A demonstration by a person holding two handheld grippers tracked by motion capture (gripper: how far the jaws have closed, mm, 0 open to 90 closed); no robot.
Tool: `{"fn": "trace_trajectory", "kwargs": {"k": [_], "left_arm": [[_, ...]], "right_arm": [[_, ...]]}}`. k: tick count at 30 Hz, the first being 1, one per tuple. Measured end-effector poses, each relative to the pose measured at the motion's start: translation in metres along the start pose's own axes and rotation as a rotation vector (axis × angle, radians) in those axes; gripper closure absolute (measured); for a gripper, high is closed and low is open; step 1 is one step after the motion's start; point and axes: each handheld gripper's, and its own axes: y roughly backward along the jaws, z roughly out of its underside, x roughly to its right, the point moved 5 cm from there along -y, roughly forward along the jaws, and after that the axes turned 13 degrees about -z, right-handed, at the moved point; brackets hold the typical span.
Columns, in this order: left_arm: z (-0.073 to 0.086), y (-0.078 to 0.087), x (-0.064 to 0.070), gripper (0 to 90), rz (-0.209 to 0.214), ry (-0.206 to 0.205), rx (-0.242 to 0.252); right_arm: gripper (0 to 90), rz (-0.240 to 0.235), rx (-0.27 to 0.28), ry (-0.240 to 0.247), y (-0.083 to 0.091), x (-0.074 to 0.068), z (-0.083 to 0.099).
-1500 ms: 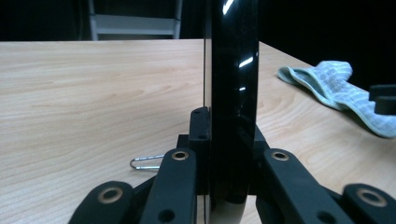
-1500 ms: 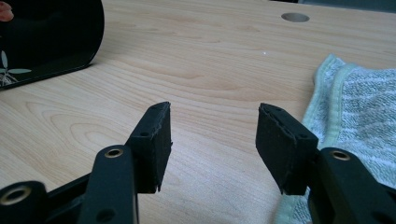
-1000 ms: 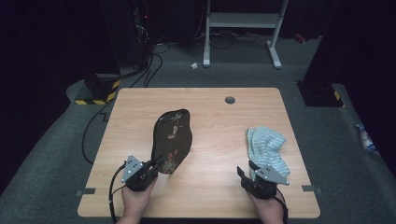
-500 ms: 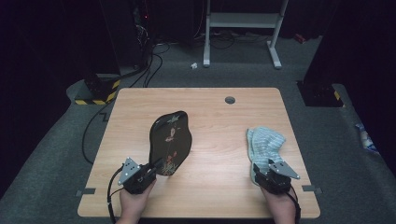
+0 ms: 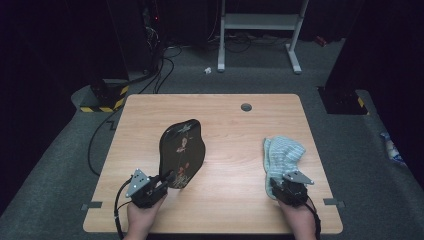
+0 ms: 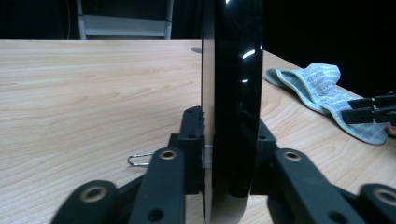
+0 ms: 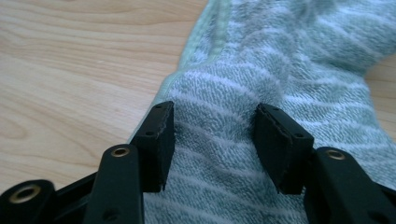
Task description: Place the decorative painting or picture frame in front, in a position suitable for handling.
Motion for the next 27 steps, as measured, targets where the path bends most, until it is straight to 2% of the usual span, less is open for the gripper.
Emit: {"fn": "trace_trajectory", "kwargs": {"k": [3, 6, 10, 16, 19, 23, 27], "left_arm": [[0.001, -0.002, 0.001, 65.9, 0.023, -0.012, -0.020], [0.003, -0.002, 0.001, 62.2, 0.011, -0.046, -0.037], [0.006, 0.000, -0.002, 56.0, 0.015, -0.055, -0.039], [0.014, 0.001, 0.001, 47.3, 0.033, -0.079, -0.033], [0.020, 0.002, 0.000, 43.4, 0.030, -0.078, -0.041], [0.025, 0.002, -0.002, 40.4, 0.014, -0.101, -0.051], [0.028, 0.001, -0.006, 39.3, 0.004, -0.100, -0.064]], "right_arm": [[48.5, -0.025, -0.018, 0.032, -0.004, -0.008, -0.002], [48.9, -0.057, -0.028, 0.070, -0.009, -0.020, -0.003], [49.6, -0.096, -0.036, 0.120, -0.016, -0.040, -0.006], [48.9, -0.189, -0.043, 0.195, -0.025, -0.072, -0.009], [45.9, -0.205, -0.024, 0.201, -0.021, -0.078, -0.012], [42.0, -0.204, 0.023, 0.178, -0.011, -0.077, -0.021], [40.7, -0.176, 0.060, 0.169, -0.004, -0.070, -0.031]]}}
